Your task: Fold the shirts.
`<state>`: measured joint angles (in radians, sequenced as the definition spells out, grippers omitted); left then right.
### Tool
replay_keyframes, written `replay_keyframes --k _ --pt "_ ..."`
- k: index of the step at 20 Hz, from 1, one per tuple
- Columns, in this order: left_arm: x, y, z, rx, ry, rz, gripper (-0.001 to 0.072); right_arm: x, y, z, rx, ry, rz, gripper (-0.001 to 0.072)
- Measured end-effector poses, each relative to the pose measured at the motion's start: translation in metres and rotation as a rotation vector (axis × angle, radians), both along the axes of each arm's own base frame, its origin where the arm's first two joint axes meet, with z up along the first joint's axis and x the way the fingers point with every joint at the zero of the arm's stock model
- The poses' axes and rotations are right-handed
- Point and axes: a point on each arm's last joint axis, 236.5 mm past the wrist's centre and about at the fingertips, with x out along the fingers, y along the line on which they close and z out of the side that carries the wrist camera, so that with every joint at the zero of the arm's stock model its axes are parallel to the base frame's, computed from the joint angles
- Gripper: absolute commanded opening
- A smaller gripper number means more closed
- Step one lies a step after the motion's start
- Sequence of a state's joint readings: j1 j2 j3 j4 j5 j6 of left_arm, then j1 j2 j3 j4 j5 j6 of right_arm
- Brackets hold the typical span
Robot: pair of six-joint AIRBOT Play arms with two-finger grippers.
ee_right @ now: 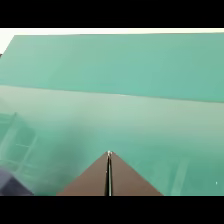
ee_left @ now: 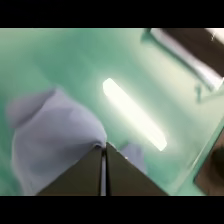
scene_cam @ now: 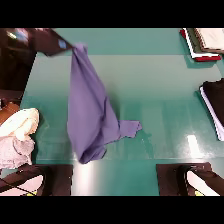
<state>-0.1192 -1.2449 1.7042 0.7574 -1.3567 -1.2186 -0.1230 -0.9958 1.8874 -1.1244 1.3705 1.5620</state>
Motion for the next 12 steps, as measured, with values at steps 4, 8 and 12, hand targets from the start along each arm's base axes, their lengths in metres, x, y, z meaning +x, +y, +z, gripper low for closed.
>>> replay_keyframes --k 4,8,12 --pt "0.006 0.015 -0.083 0.107 0.186 0.033 0.0024 -0.003 0.001 -0.023 -0.016 0.097 0.022 0.0019" --pt "0.006 0.021 -0.108 0.146 0.236 0.048 0.0024 -0.004 0.012 -0.083 -0.043 0.343 0.101 0.0019" --pt "0.009 0.026 -0.111 0.167 0.229 0.063 0.0024 -0.007 0.042 -0.168 -0.062 0.596 0.227 0.0019"
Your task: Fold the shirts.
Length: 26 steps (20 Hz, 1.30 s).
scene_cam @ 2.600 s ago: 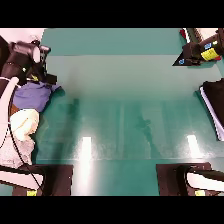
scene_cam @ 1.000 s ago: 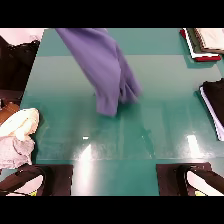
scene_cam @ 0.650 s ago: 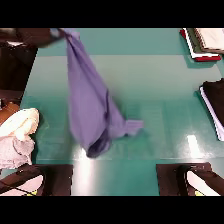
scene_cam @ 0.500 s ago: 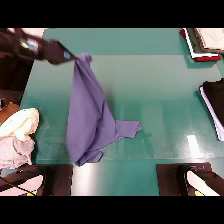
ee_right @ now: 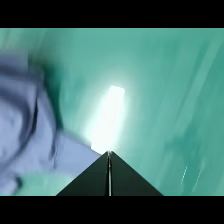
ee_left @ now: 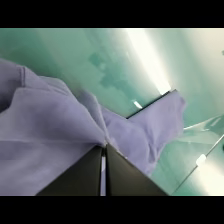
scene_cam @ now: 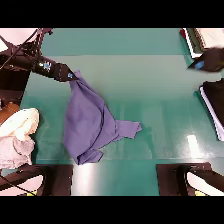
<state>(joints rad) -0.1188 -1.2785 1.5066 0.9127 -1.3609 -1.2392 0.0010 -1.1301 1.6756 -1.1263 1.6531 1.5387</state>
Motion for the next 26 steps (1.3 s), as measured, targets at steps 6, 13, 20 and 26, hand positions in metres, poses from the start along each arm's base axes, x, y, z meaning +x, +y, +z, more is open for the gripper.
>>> replay_keyframes --k 6,13,20,26 --pt "0.010 0.014 0.022 0.065 -0.087 0.017 0.0024 -0.034 0.051 -0.160 0.029 0.333 0.085 0.0650" --pt "0.014 0.018 0.032 0.081 -0.119 0.031 0.0025 -0.088 0.100 -0.263 0.151 0.496 0.033 0.0529" --pt "0.015 0.019 0.033 0.082 -0.117 0.038 0.0024 -0.104 0.128 -0.300 0.195 0.563 -0.014 0.0387" --pt "0.015 0.019 0.036 0.078 -0.116 0.047 0.0024 -0.078 0.159 -0.289 0.189 0.452 0.062 0.0016"
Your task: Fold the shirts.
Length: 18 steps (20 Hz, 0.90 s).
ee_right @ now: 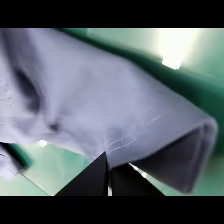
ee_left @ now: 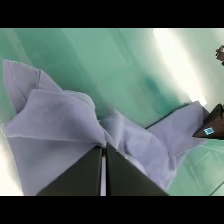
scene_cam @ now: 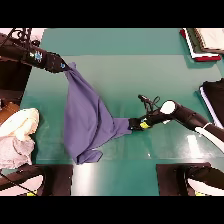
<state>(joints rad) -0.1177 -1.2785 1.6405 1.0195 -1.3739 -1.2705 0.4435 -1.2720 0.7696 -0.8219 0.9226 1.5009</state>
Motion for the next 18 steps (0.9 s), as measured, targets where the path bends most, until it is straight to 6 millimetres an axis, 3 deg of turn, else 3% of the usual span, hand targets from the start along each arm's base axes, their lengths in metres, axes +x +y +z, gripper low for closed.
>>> replay_keyframes --k 2,4,6,8,10,13,16,18 --pt "0.003 0.000 0.017 -0.007 -0.040 0.005 0.0024 0.030 0.003 0.039 0.025 -0.147 0.006 0.0015" --pt "0.007 0.000 0.053 -0.023 -0.130 0.015 0.0024 0.069 -0.006 0.101 0.060 -0.330 -0.034 0.0014" --pt "0.007 0.000 0.105 -0.047 -0.259 0.027 0.0024 0.107 -0.031 0.190 0.102 -0.553 -0.116 0.0014" --pt "-0.003 0.002 0.161 -0.080 -0.404 0.042 0.0024 0.126 -0.069 0.284 0.129 -0.770 -0.211 0.0014" --pt "-0.023 0.006 0.215 -0.125 -0.552 0.068 0.0024 0.122 -0.112 0.377 0.128 -0.988 -0.297 0.0014" --pt "-0.067 0.016 0.287 -0.198 -0.766 0.110 0.0024 0.087 -0.167 0.480 0.074 -1.239 -0.400 0.0014" --pt "-0.118 0.024 0.341 -0.266 -0.932 0.132 0.0024 0.042 -0.203 0.547 -0.021 -1.416 -0.481 0.0014" --pt "-0.152 0.027 0.367 -0.313 -1.015 0.130 0.0024 0.017 -0.220 0.577 -0.097 -1.502 -0.533 0.0014"
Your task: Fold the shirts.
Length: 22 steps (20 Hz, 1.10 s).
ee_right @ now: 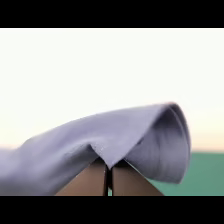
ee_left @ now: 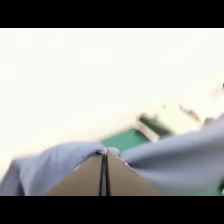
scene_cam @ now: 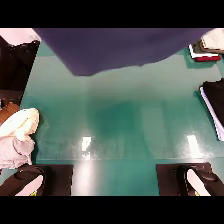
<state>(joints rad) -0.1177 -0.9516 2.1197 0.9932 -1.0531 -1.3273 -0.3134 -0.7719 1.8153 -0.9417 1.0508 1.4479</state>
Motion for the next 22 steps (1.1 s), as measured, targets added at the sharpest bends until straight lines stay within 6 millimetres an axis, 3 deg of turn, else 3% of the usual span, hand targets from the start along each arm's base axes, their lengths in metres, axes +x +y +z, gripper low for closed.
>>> replay_keyframes --k 3,5,7,9,11,14,18,20,22 --pt "-0.030 -0.002 0.017 -0.034 -0.055 -0.033 0.0024 -0.026 -0.016 0.030 -0.054 -0.068 -0.111 0.0014" --pt "-0.033 -0.005 0.013 -0.041 -0.045 -0.053 0.0024 -0.030 -0.018 0.037 -0.075 -0.065 -0.128 0.0014" --pt "-0.014 -0.009 -0.006 -0.036 0.021 -0.061 0.0024 -0.019 -0.016 0.027 -0.067 -0.009 -0.092 0.0014" --pt "0.020 -0.015 -0.044 -0.011 0.142 -0.066 0.0024 0.001 -0.012 0.000 -0.021 0.098 -0.015 0.0014" --pt "0.060 -0.024 -0.103 0.032 0.322 -0.086 0.0024 0.026 -0.018 -0.043 0.043 0.254 0.044 0.0014" --pt "0.113 -0.036 -0.217 0.104 0.652 -0.121 0.0024 0.063 -0.034 -0.130 0.155 0.532 0.101 0.0016" --pt "0.155 -0.043 -0.366 0.134 1.032 -0.141 0.0024 0.106 -0.044 -0.249 0.242 0.836 0.123 0.0017" --pt "0.169 -0.045 -0.417 0.121 1.144 -0.133 0.0024 0.130 -0.035 -0.298 0.240 0.916 0.149 0.0018" --pt "0.181 -0.044 -0.451 0.106 1.204 -0.115 0.0025 0.158 -0.026 -0.334 0.235 0.944 0.155 0.0019"
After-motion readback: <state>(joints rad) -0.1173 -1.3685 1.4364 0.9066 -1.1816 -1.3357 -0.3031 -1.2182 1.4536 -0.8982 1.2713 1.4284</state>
